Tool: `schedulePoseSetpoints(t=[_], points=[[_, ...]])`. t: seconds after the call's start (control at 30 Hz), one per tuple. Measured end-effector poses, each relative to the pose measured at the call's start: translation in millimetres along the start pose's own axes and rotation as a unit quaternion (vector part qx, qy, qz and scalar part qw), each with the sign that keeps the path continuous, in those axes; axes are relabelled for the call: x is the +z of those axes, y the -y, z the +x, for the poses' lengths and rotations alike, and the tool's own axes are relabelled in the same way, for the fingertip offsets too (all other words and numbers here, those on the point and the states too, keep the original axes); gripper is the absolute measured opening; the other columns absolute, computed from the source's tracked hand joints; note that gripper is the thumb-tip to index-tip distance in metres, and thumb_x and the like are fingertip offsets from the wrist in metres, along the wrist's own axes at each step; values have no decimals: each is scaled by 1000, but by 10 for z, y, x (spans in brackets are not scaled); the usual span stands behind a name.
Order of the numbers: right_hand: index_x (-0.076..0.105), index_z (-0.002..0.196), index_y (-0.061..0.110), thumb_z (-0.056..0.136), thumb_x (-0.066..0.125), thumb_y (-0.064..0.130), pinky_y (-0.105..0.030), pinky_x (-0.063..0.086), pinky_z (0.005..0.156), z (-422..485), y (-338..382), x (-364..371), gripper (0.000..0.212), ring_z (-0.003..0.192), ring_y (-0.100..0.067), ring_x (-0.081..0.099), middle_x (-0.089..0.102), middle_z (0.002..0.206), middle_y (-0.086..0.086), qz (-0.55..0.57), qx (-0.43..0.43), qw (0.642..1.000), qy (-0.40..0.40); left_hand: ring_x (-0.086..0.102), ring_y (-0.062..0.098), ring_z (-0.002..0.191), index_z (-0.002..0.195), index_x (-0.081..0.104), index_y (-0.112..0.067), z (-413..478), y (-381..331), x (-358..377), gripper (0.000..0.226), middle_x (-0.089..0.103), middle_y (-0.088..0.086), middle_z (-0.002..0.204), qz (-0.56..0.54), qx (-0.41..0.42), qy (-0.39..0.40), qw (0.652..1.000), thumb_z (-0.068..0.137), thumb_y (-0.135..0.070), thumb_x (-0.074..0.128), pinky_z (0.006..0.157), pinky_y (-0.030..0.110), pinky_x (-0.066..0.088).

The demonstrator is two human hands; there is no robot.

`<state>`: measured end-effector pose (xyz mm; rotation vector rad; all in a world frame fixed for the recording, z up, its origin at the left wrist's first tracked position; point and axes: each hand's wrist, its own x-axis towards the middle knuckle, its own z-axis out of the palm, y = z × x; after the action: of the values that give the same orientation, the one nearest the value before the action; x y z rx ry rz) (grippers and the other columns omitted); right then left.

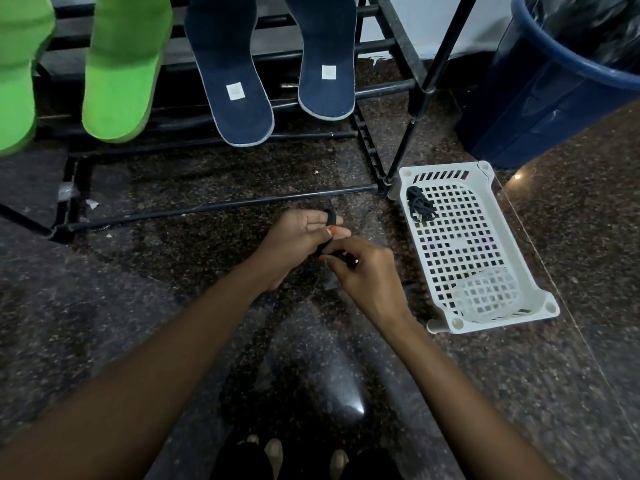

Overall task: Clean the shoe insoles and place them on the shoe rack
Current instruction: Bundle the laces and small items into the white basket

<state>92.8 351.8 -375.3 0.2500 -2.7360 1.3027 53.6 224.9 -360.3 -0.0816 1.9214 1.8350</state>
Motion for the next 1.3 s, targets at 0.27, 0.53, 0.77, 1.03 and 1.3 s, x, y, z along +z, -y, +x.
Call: schedulePoseSetpoints(t=[0.27, 0.53, 0.77, 1.03, 1.3], points=[[69, 80, 3, 74, 71, -1, -5, 40, 60, 108, -42, -158, 8, 63, 5, 56, 61, 74, 3, 61, 7, 998, -10, 59, 22, 94, 100, 67, -8, -16, 13, -30, 22, 66, 21, 100, 123, -31, 51, 991, 100, -15, 45, 86, 34, 43], [66, 69, 20, 78, 68, 1, -15, 47, 63, 250, -105, -249, 21, 63, 0, 59, 65, 69, 12, 159, 98, 981, -61, 65, 1, 73, 105, 64, 3, -100, -22, -23, 26, 73, -6, 78, 62, -15, 139, 988, 97, -15, 47, 77, 18, 50], [67, 76, 20, 84, 61, 1, -17, 45, 55, 189, -152, -127, 22, 56, -3, 57, 66, 65, 16, 266, 184, 941, -101, 63, 4, 67, 100, 62, -6, -119, -64, 11, 24, 71, -3, 74, -105, -1, 131, 986, 99, -7, 38, 74, 20, 55], [69, 77, 3, 87, 58, 0, -11, 39, 61, -5, -96, 103, 15, 59, 3, 53, 63, 68, 0, 176, 129, 975, -31, 69, 7, 78, 103, 60, -6, -50, -84, 7, 23, 74, 0, 83, -235, 9, 39, 971, 99, -5, 38, 74, 20, 56], [69, 97, -1, 82, 63, 1, -2, 35, 68, -86, -62, 128, 17, 74, -10, 55, 67, 85, -13, 15, 2, 1000, 5, 69, 4, 80, 117, 55, 2, -9, -5, 15, 23, 67, 9, 100, -143, 26, -12, 989, 97, 2, 44, 81, 17, 54]])
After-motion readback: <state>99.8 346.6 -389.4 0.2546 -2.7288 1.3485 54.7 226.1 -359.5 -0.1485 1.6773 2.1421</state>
